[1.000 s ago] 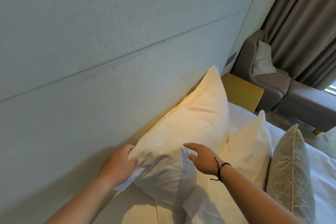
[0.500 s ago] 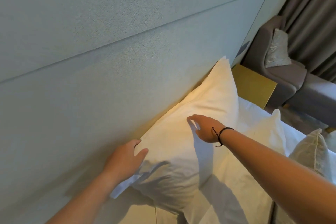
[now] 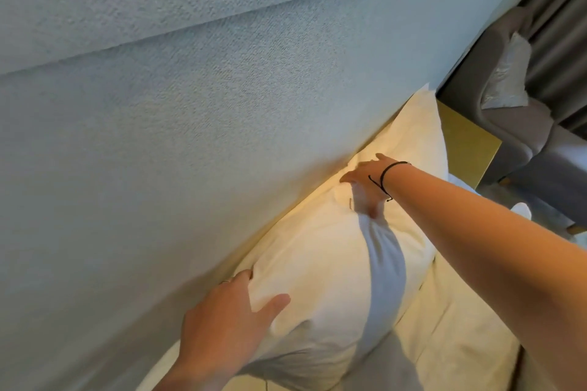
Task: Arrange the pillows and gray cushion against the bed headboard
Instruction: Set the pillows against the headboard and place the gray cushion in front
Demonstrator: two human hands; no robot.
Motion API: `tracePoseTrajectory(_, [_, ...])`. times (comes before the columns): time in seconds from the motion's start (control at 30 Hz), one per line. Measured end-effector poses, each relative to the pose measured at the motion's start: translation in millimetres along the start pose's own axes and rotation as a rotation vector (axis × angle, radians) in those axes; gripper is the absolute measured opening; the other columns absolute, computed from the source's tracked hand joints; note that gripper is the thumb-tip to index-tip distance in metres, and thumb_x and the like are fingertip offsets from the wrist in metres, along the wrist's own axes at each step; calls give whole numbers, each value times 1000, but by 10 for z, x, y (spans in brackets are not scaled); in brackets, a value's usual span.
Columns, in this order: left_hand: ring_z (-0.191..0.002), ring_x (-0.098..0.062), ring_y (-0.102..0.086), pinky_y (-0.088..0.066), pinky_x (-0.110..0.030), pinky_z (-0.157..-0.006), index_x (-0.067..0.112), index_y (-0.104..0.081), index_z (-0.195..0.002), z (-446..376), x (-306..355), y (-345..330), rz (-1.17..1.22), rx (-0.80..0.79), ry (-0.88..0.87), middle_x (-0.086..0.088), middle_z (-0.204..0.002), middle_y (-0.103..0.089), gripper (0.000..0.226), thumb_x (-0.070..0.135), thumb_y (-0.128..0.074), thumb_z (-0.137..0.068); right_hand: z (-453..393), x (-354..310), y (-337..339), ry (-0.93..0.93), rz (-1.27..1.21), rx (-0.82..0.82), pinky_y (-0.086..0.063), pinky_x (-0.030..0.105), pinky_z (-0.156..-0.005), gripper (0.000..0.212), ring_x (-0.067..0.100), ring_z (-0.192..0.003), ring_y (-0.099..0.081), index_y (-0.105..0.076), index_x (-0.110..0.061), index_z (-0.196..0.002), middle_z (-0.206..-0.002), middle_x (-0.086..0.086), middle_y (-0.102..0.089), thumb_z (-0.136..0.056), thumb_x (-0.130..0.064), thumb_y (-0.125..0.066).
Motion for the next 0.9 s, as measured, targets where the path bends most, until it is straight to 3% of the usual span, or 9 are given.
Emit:
tracePoseTrajectory(0.07, [-112,-11,-60,-49,-33,-87,42,-46,-132,-25,32,-4,-14,-7,10,22,-120,-61,109,104,-24,-45,-33,-32,-59,-11,44,-63,-22,46,-116,67,24,-131,-47,-49,-29,-136,-138,-3,-55,-76,-37,-77])
tracePoseTrajectory(0.17, [-102,-11,-61,-45,-28,-77,42,-52,-121,-48,109,-37,-22,-56,-17,20,-113,-63,85,95,-44,-54,0,-101,-113,7,39,-45,-52,33,-80,39,21,-90,-65,-68,-21,-105,-97,-2,-70,-73,-40,-78])
tracePoseTrajectory(0.27, [-74,-9,-53,-38,-25,-60,32,-50,-79,-6,214,-16,-19,-32,-96,16,-80,-59,41,73,-55,-75,151,-9,-176,-22,-80,78,-48,32,-67,26,24,-83,-62,-66,-19,-99,-90,-1,-64,-84,-40,-67])
tracePoseTrajectory(0.33, [-62,-9,-46,-28,-23,-50,26,-41,-65,58,269,-5,27,-7,-137,10,-64,-50,42,60,-59,-83,287,81,-252,-45,-104,166,-49,35,-71,25,27,-91,-62,-64,-19,-101,-98,3,-64,-89,-41,-60])
tracePoseTrajectory(0.47, [-57,-11,-46,-27,-21,-49,24,-40,-61,208,472,16,104,-13,-217,7,-61,-49,44,53,-60,-86,614,299,-408,-109,-193,238,-49,34,-70,19,27,-88,-61,-58,-21,-91,-96,4,-63,-93,-39,-54])
tracePoseTrajectory(0.63, [-66,-13,-50,-34,-25,-57,27,-45,-68,445,831,242,111,59,-350,10,-66,-52,35,55,-55,-87,1103,739,-131,-170,-200,487,-44,32,-64,26,25,-71,-53,-47,-21,-70,-68,-2,-54,-88,-35,-60])
tracePoseTrajectory(0.7, [-62,-13,-48,-30,-22,-52,28,-43,-66,522,916,387,111,109,-403,9,-62,-49,37,57,-54,-85,1250,855,-33,-148,-183,615,-37,30,-71,35,24,-66,-49,-41,-22,-62,-59,-4,-51,-86,-34,-63])
tracePoseTrajectory(0.8, [-63,-15,-54,-35,-25,-51,29,-46,-69,542,909,598,159,207,-428,9,-62,-53,36,63,-52,-79,1324,946,69,-157,-268,703,-30,37,-105,28,24,-73,-57,-47,-24,-65,-65,-6,-54,-89,-32,-60])
tracePoseTrajectory(0.9, [-71,-17,-60,-45,-32,-59,33,-47,-71,413,781,551,113,139,-375,9,-70,-58,32,65,-54,-75,1224,843,65,-265,-374,635,-14,52,-115,16,25,-125,-50,-64,-31,-104,-121,-1,-63,-94,-37,-53])
Point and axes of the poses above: each hand's wrist, its own z-axis away from the middle knuckle, its own y-axis out of the back of the hand, x = y × z, the point moved 8 cm from there along -z, towards the middle knuckle
